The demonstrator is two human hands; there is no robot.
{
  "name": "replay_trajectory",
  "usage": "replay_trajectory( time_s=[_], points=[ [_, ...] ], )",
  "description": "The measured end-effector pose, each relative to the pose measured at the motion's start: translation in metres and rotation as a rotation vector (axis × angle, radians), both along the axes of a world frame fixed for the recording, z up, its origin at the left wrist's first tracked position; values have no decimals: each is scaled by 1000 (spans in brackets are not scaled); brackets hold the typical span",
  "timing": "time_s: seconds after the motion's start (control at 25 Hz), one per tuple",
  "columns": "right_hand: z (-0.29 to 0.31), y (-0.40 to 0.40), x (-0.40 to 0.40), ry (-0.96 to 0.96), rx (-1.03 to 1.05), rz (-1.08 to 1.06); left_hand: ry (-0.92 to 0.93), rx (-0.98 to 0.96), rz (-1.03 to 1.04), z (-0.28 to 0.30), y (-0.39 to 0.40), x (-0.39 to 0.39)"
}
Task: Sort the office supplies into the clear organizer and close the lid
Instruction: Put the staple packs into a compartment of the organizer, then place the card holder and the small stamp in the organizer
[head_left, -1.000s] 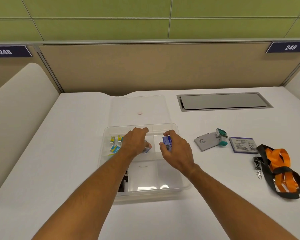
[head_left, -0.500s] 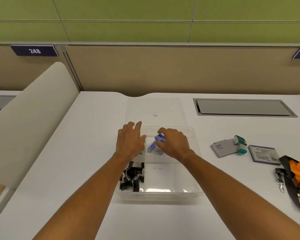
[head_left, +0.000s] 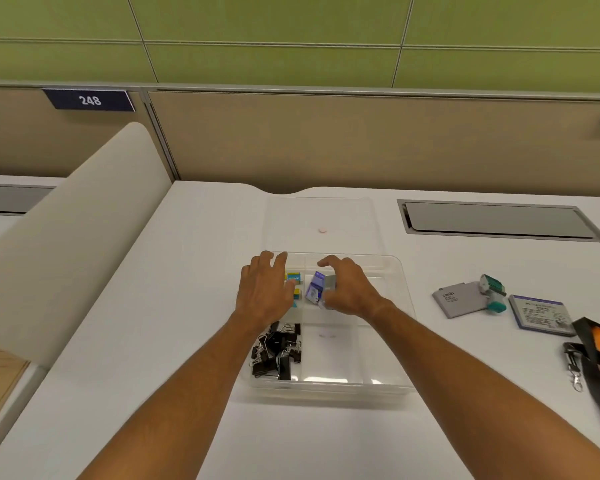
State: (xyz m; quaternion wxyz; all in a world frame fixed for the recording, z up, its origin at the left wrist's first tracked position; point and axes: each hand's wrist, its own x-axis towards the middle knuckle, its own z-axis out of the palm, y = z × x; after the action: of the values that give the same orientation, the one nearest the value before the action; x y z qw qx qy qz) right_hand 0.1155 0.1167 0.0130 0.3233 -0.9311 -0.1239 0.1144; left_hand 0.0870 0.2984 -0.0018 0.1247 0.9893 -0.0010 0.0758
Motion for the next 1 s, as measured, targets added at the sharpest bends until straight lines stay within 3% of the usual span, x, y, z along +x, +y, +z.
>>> replay_trajectory(
  time_s=[0.16,0.36,0.6,1.0],
  points=[
    [7,-13,-13,-73,72,-48,17,20,-26,-2,-5,-4],
    [7,-47,-39,-235,-69,-164,62,2,-101,2,-29,-11],
    [-3,-105,-73,-213,-273,-360,74,-31,-239,2,-79,-24],
    [-18,-208,-99,-194,-427,-520,97,-14,-410,-1,-180,-30]
  ],
)
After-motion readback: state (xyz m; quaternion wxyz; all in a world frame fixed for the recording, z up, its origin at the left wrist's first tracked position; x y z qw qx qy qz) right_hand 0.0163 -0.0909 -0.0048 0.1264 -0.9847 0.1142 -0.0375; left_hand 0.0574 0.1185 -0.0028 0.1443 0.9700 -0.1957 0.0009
